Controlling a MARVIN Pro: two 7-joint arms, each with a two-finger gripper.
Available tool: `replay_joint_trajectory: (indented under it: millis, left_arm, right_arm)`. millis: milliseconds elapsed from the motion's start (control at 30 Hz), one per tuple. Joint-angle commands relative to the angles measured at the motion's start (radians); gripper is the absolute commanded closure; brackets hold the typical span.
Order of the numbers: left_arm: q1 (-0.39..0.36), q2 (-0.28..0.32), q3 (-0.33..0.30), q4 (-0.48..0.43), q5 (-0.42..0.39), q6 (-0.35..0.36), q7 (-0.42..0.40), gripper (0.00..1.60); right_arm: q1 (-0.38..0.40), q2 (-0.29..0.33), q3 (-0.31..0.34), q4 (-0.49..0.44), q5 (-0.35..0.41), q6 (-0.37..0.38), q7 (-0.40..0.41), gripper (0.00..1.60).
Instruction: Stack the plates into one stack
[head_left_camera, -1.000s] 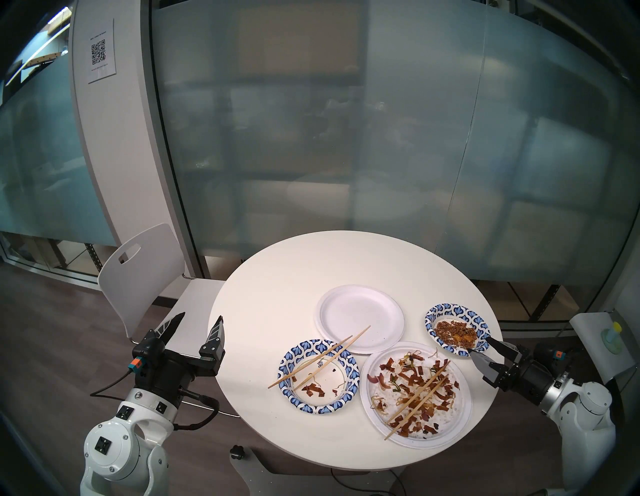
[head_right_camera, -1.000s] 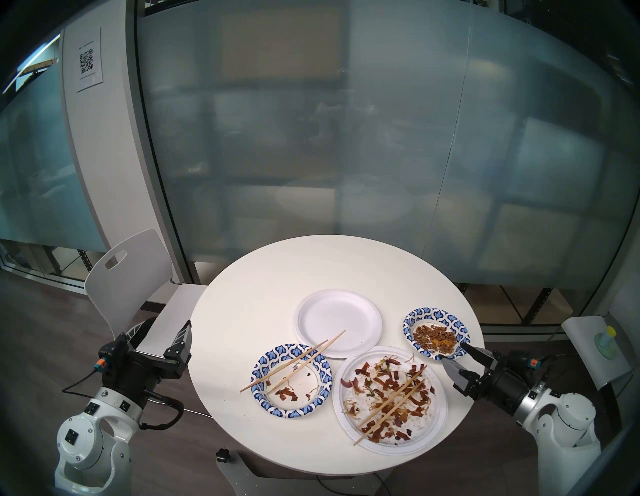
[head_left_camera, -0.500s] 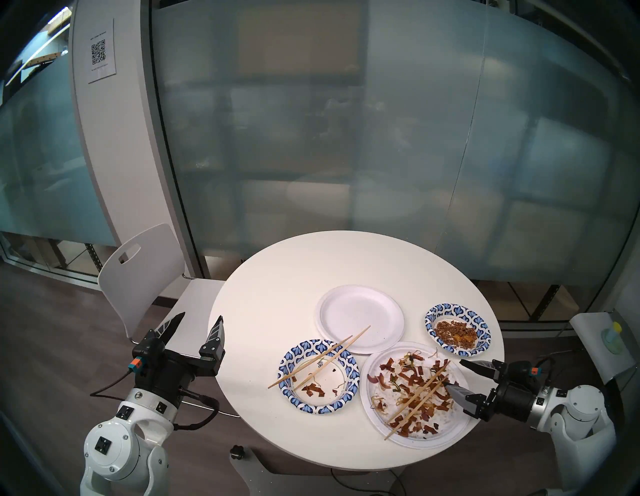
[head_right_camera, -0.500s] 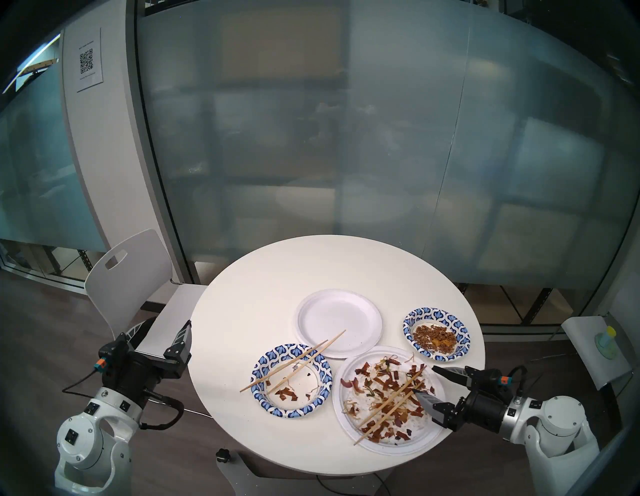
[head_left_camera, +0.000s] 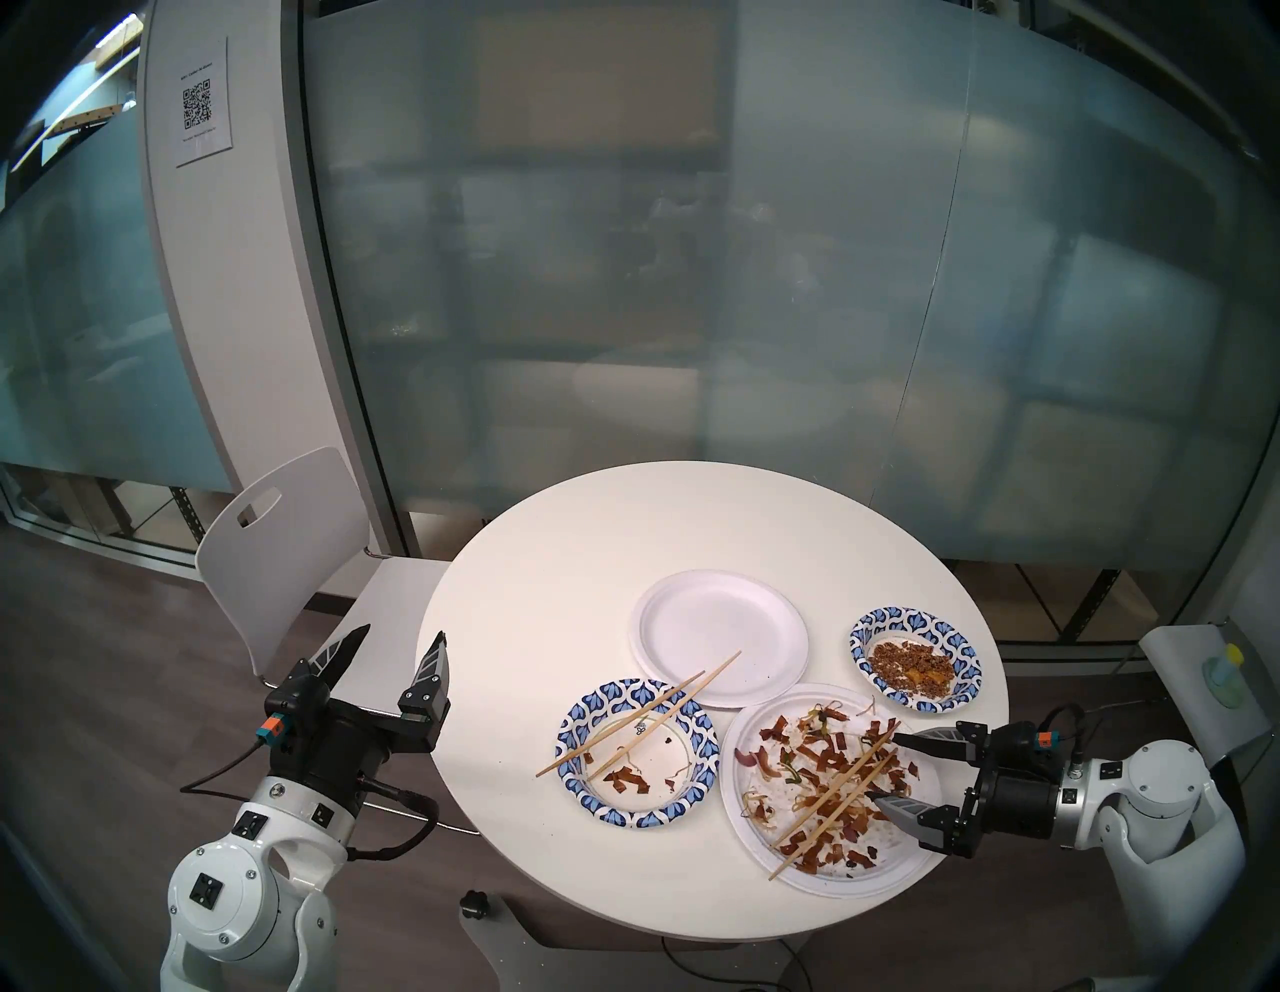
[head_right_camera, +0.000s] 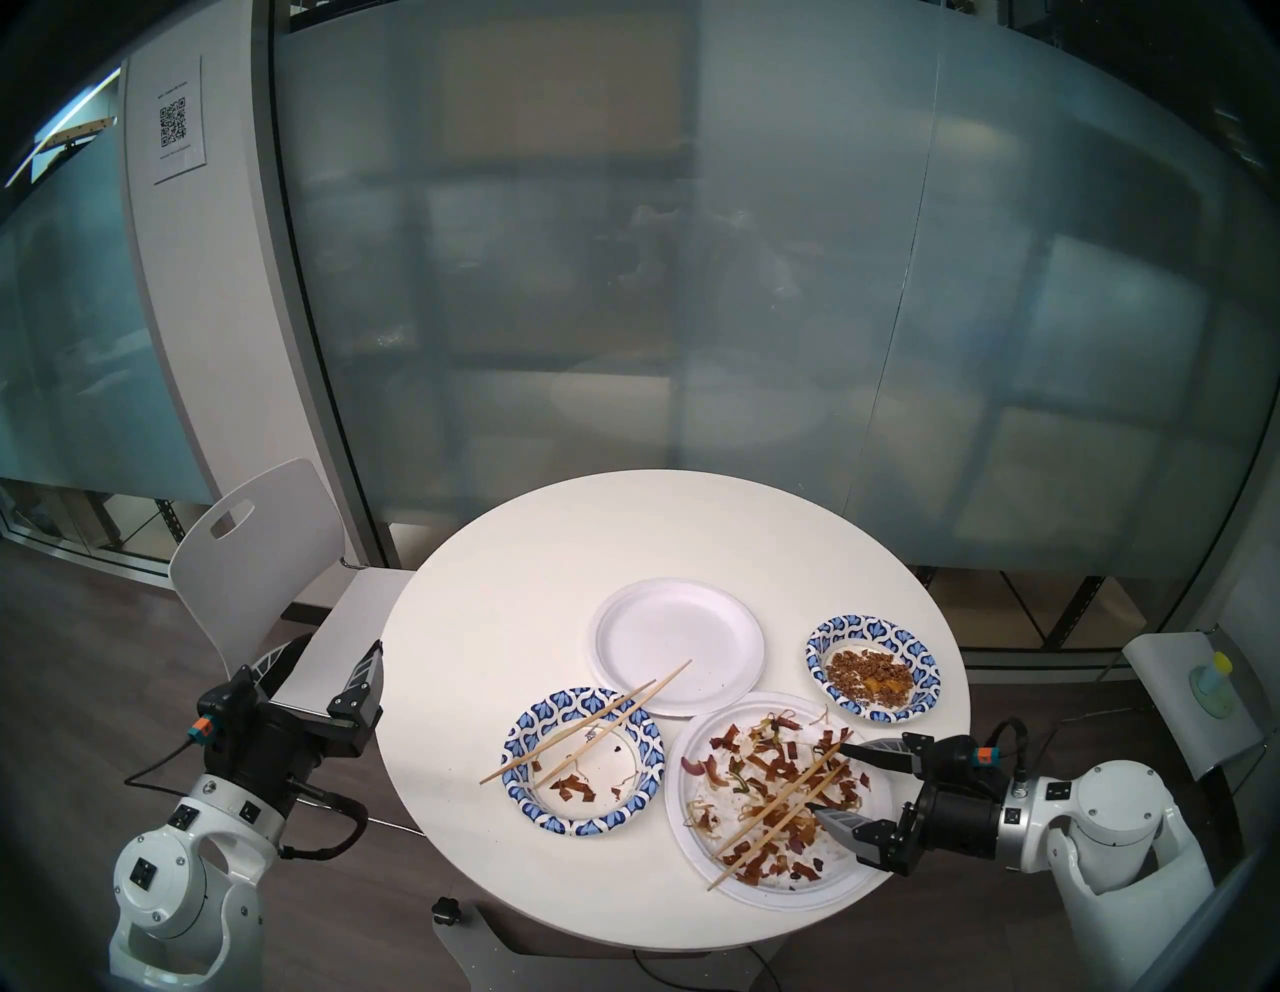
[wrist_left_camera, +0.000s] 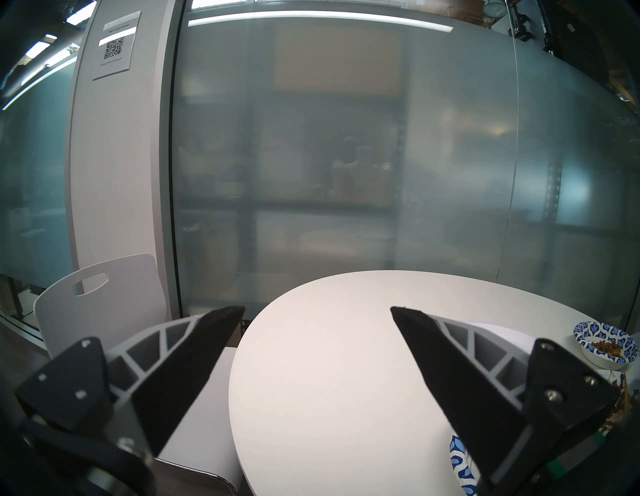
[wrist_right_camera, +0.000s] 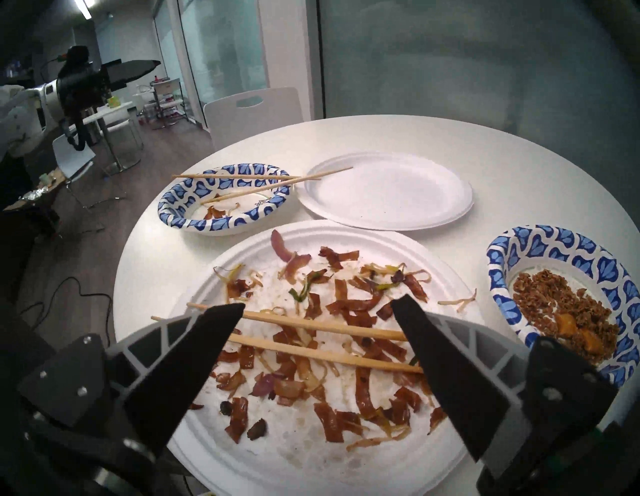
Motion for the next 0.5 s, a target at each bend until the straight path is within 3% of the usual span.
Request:
replay_joint_trajectory:
  millis: [0, 467]
  left_arm:
    - [0.0, 0.002, 0.001, -0.02, 0.002, -0.002, -0.002, 0.0]
    - [0.0, 0.002, 0.001, -0.02, 0.002, -0.002, -0.002, 0.0]
  right_arm:
    - [0.018, 0.043, -0.01, -0.013, -0.03, -0.006, 0.014, 0.0]
    - [0.06, 0.095, -0.082, 0.012, -0.152, -0.084, 0.036, 0.0]
